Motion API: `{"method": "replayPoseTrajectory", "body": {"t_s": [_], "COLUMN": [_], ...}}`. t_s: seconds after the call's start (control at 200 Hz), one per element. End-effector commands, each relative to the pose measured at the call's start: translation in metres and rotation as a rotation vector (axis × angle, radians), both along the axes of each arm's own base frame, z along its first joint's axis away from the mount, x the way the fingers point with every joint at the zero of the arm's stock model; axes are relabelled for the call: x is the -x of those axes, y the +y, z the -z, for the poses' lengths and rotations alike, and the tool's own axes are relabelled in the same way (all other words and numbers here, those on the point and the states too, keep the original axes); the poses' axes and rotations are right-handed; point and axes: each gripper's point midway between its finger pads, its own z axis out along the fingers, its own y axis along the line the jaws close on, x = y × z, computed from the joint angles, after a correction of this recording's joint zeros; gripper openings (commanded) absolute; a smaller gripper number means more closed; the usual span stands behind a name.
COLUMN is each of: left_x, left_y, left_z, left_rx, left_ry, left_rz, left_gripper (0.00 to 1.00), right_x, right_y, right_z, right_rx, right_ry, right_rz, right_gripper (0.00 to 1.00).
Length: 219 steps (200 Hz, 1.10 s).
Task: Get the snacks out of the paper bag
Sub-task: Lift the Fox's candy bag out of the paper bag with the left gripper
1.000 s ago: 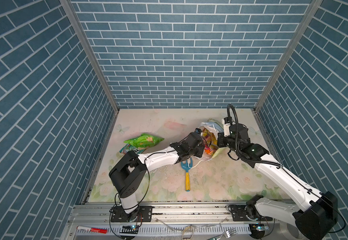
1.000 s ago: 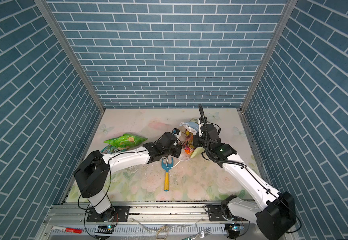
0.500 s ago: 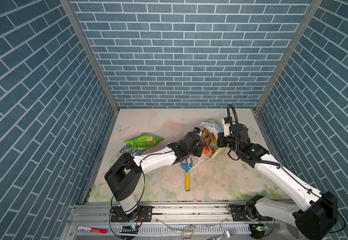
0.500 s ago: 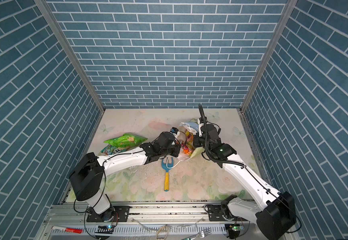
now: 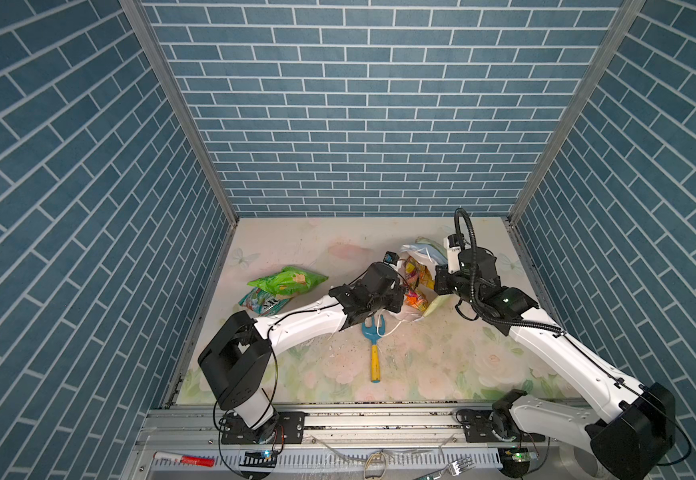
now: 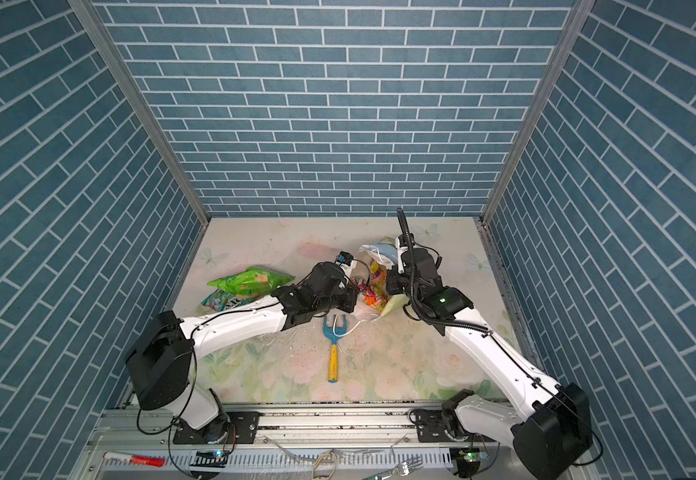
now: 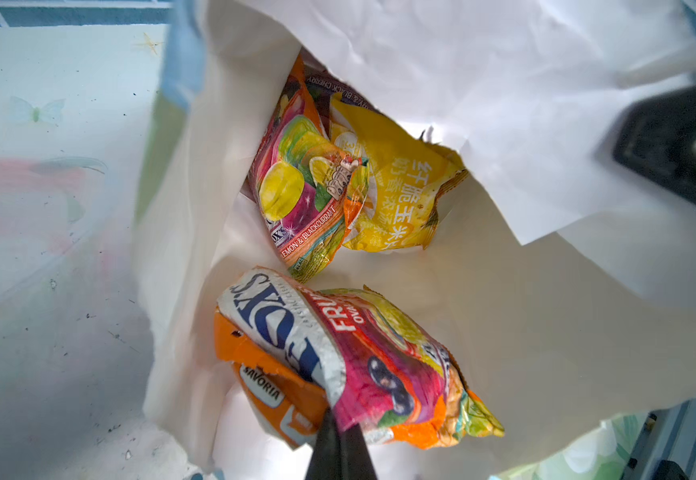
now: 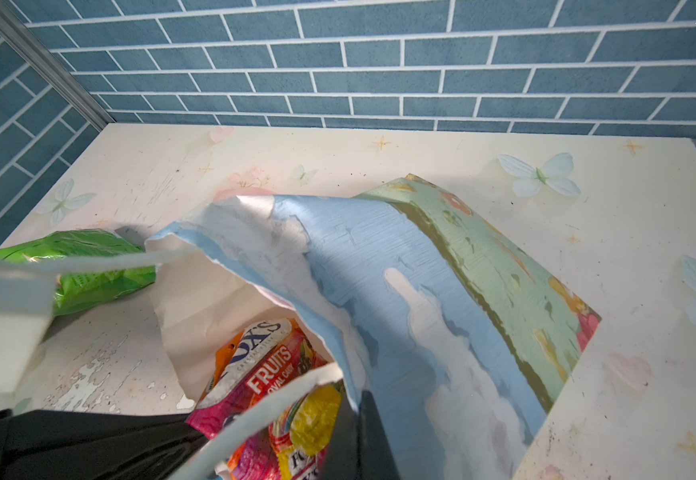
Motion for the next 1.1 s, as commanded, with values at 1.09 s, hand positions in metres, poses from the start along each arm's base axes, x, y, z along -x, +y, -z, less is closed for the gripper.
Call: {"method": "replayPoseTrajectory", "body": {"t_s": [1.09], "left_x": [0.015], "left_y": [0.071], "left_z": [-0.057], "left_rx": [0.062], "left_ry": [-0.167], "left_rz": [-0.169], "left_gripper": [0.0], "right_x": [0.002], "right_y": [-0.01], "right_z": [0.025], "right_rx": [0.038], "right_ry": [0.012], "right_rz": [0.032], "right_gripper": [0.0]}}
